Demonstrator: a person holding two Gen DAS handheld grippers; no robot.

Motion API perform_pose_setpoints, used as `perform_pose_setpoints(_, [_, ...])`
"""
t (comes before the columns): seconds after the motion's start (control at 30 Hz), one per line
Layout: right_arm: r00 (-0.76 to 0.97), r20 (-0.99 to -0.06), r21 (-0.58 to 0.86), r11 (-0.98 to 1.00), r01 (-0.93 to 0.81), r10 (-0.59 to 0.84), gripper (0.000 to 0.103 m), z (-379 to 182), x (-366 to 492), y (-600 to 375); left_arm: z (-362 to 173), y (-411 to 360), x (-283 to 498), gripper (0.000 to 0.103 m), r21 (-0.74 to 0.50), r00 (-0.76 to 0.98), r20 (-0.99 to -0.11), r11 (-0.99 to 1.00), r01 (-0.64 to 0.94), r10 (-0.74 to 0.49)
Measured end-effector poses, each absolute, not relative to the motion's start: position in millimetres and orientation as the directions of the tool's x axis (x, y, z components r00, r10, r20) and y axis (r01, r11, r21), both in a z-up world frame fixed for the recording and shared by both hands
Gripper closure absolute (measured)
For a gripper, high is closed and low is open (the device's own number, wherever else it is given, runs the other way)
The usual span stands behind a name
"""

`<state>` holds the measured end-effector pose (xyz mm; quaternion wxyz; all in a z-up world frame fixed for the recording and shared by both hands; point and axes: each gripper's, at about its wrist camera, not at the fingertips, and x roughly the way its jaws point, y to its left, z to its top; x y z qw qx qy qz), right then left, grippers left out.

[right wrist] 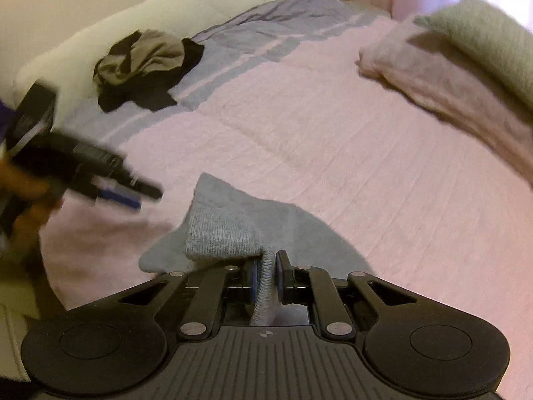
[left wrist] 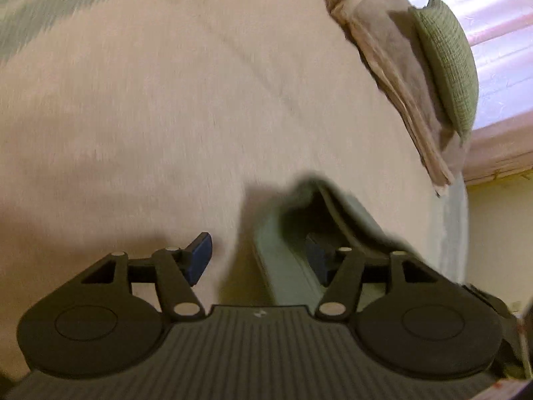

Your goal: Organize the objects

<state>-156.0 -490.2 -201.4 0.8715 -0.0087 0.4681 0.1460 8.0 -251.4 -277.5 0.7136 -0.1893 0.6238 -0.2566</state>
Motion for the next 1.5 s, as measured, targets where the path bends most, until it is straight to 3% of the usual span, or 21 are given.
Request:
perform_pose_setpoints(0.17, [0.476,-0.810,0.237,0.933,-0.269,0.343,0.095,-209,-143,-490,-294,-255,-25,0.046,-0.638,0.025,-0.769,0.770,0.019,-0.638])
perform_pose_setpoints(0.33, [0.464,-0.817,0.228,0.931,-0.285,0.342,0.095,-210,-140,-491,-325,-271,-36,0.046,-0.699,0.016,-0.708,0.699,-0.150,-0.706])
perform_pose_setpoints(0.37, [0.464,-0.819,0.227,0.932,-0.282,0.339,0.095,-209,-141,-492,-332,-273,-36,0.051,-0.699,0.015,-0.703,0.687,-0.201,-0.711])
perform_pose_setpoints(0.4, [0.463,-0.820,0.228,0.934,-0.275,0.337,0.095,-209,-143,-493,-335,-274,-35,0.062,-0.697,0.020,-0.700,0.677,-0.235,-0.714])
perform_pose_setpoints(0.47, [0.463,-0.824,0.225,0.938,-0.263,0.327,0.095,-211,-145,-496,-337,-274,-32,0.067,-0.693,0.043,-0.705,0.674,-0.256,-0.708])
perform_pose_setpoints(0.67, [0.456,-0.827,0.233,0.939,-0.254,0.329,0.094,-210,-141,-492,-296,-264,-5,0.069,-0.688,0.204,-0.719,0.723,-0.068,-0.665])
perform_pose_setpoints(0.83, [0.436,-0.830,0.242,0.929,-0.280,0.347,0.091,-211,-135,-476,-284,-267,20,0.069,-0.627,0.222,-0.746,0.775,0.085,-0.628])
perform_pose_setpoints(0.9, [0.435,-0.837,0.225,0.933,-0.280,0.333,0.085,-215,-131,-469,-291,-270,25,0.069,-0.608,0.220,-0.757,0.786,0.109,-0.616])
perform_pose_setpoints(1.1, [0.438,-0.824,0.264,0.927,-0.265,0.360,0.083,-221,-121,-462,-315,-266,35,0.069,-0.582,0.190,-0.781,0.803,0.124,-0.595])
perform_pose_setpoints(1.23, [0.422,-0.790,0.419,0.894,-0.161,0.446,0.083,-221,-114,-472,-325,-261,36,0.068,-0.577,0.177,-0.790,0.810,0.105,-0.587])
perform_pose_setpoints(1.3, [0.450,-0.772,0.459,0.884,-0.092,0.448,0.098,-215,-110,-480,-328,-258,35,0.068,-0.571,0.173,-0.798,0.816,0.088,-0.577])
perform_pose_setpoints(1.43, [0.473,-0.799,0.375,0.923,-0.091,0.371,0.102,-206,-97,-480,-330,-253,32,0.070,-0.569,0.173,-0.805,0.821,0.051,-0.568])
perform_pose_setpoints(1.5, [0.462,-0.811,0.309,0.934,-0.181,0.358,0.097,-204,-94,-467,-330,-252,32,0.070,-0.579,0.174,-0.798,0.814,0.043,-0.577])
